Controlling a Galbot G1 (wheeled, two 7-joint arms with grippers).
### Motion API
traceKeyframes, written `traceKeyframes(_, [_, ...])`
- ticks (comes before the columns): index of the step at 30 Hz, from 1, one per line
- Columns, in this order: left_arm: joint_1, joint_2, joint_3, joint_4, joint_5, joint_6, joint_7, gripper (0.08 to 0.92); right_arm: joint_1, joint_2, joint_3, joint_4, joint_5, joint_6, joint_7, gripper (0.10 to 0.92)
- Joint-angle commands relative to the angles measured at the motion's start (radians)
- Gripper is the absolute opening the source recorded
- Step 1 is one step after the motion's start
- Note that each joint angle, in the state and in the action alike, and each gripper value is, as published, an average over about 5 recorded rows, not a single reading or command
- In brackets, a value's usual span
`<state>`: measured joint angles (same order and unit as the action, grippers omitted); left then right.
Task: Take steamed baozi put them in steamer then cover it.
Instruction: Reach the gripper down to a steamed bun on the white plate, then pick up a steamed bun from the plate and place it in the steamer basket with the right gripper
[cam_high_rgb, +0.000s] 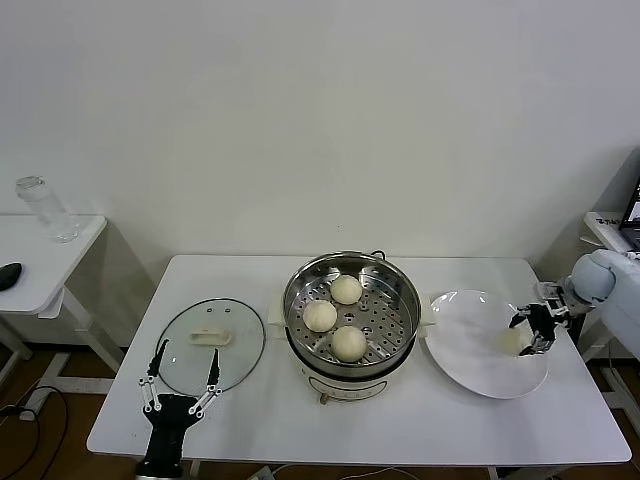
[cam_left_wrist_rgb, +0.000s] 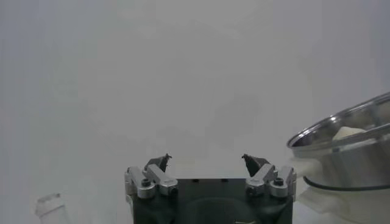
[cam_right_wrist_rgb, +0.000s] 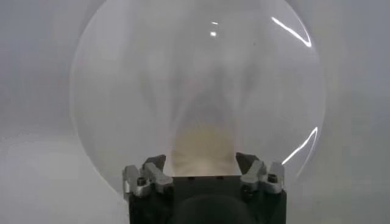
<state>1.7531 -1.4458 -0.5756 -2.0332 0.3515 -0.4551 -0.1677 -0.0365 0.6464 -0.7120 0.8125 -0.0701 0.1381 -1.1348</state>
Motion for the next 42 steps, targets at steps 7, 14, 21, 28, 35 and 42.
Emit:
traceKeyframes(7, [-0.003,0.0,-0.006,-0.006,-0.004,0.003,-0.002,0.823,0.006,-0.008,0.006,0.029,0.0,-0.005,0.001,0.654])
traceKeyframes(14, [-0.009,0.001,-0.001,-0.012,-0.004,0.011,0.0,0.823,0.209,-0.052,-0.112,0.179,0.107,-0.04,-0.108,0.635])
traceKeyframes(21, [-0.013,0.004,-0.003,-0.011,-0.004,0.013,0.0,0.823,0.575,-0.021,-0.365,0.375,0.322,-0.14,-0.269,0.636])
traceKeyframes(28, [-0.02,0.003,0.001,-0.008,-0.012,0.02,0.001,0.823,0.826,0.079,-0.557,0.587,0.546,-0.258,-0.23,0.636])
traceKeyframes(35, [-0.031,0.002,0.01,-0.001,-0.029,0.032,0.003,0.823,0.874,0.181,-0.653,0.689,0.585,-0.303,-0.135,0.636])
traceKeyframes(42, [-0.03,0.002,0.008,-0.011,-0.044,0.039,0.002,0.823,0.792,0.246,-0.679,0.684,0.508,-0.323,-0.057,0.636])
